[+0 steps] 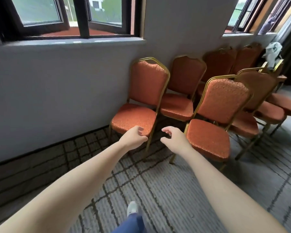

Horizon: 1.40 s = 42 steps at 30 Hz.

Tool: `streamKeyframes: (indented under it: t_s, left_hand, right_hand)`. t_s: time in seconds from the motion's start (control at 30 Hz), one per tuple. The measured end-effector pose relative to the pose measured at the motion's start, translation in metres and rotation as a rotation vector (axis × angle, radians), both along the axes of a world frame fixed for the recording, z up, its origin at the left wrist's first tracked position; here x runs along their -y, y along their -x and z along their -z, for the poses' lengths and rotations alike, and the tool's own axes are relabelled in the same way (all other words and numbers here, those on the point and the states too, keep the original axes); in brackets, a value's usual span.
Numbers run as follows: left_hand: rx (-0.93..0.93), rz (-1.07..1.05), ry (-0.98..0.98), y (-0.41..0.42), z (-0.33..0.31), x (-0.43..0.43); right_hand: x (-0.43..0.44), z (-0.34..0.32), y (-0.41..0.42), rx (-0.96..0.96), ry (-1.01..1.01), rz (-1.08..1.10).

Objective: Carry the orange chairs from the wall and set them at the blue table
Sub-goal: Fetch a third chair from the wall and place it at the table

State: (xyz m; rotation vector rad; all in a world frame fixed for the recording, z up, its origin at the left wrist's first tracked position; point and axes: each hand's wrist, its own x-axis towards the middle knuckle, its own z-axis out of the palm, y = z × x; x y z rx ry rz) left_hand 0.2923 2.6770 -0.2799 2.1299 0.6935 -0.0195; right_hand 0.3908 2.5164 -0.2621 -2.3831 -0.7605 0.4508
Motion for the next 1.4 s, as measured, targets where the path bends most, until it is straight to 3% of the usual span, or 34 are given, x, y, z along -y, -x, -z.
streamKeyframes:
  t_s: [0.57, 1.03, 1.27, 1.4]
  left_hand:
    - [0.076, -0.037, -0.017, -0.411, -0.013, -0.210]
    - [0.092, -0.315, 0.015, -0.704, 0.023, -0.360]
    - [-0.018, -0.507, 0.105, -0.782, 0.042, -0.393]
    - [-0.037, -0.595, 0.130, -0.797, 0.052, -0.395]
  right_hand:
    - [-0.208, -0.022, -0.421, 0.044, -0.122, 0.040]
    - [-0.421, 0.018, -0.744, -0.054, -0.092, -0.215]
    - [-0.490, 0.047, -0.826, -0.266, 0.086, -0.366]
    - [-0.507, 0.065, -0.838, -0.283, 0.116, -0.398]
